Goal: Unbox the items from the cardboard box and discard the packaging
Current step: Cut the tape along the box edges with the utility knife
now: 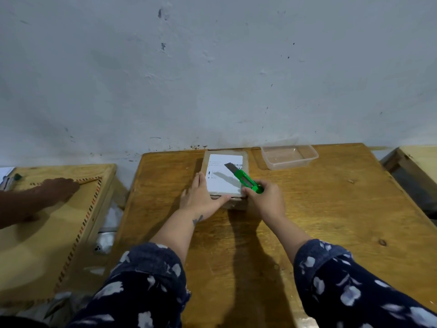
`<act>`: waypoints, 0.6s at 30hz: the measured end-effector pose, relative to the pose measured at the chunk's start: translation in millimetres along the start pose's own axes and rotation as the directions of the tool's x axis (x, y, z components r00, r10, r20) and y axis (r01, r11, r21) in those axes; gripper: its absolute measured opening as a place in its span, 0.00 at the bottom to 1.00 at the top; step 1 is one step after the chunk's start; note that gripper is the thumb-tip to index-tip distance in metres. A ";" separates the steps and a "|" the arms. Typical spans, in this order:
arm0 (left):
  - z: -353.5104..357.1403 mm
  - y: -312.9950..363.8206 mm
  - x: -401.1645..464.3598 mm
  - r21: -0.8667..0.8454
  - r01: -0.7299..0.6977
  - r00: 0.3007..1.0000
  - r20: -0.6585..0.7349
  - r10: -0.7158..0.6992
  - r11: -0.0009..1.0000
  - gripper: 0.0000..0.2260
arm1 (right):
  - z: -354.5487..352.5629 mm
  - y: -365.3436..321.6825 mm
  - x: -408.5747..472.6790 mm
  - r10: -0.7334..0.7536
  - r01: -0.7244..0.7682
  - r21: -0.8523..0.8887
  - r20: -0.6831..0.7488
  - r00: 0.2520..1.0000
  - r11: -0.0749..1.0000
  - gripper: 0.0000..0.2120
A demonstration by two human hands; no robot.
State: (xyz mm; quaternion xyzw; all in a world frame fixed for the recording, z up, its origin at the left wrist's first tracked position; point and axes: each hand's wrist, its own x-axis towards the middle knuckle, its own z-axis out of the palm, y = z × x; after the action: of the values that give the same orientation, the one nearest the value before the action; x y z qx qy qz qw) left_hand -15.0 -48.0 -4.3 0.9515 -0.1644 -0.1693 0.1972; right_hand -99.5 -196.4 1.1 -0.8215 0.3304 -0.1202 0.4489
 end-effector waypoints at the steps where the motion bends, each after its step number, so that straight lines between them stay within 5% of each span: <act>1: 1.9 3.2 0.1 0.063 -0.004 1.000 -0.024 0.005 0.998 0.48 | -0.4 -0.6 0.8 0.010 -0.010 0.010 0.014 1.000 1.000 0.18; 8: 6.3 13.1 5.0 0.273 -0.252 0.964 -0.016 0.267 0.928 0.35 | -15.7 12.0 5.2 0.138 -0.150 0.117 0.109 0.984 0.982 0.18; 18: 5.3 25.8 1.7 0.112 -0.401 0.915 0.003 0.403 0.909 0.25 | -44.2 33.9 2.8 0.161 -0.167 0.027 0.149 0.976 0.986 0.18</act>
State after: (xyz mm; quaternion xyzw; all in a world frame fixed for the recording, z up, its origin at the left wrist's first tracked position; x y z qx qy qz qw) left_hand -21.8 -72.8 1.8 0.9085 -0.3636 -0.1063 0.1763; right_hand -134.1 -240.2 -1.8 -0.7891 0.3609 -0.0286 0.4962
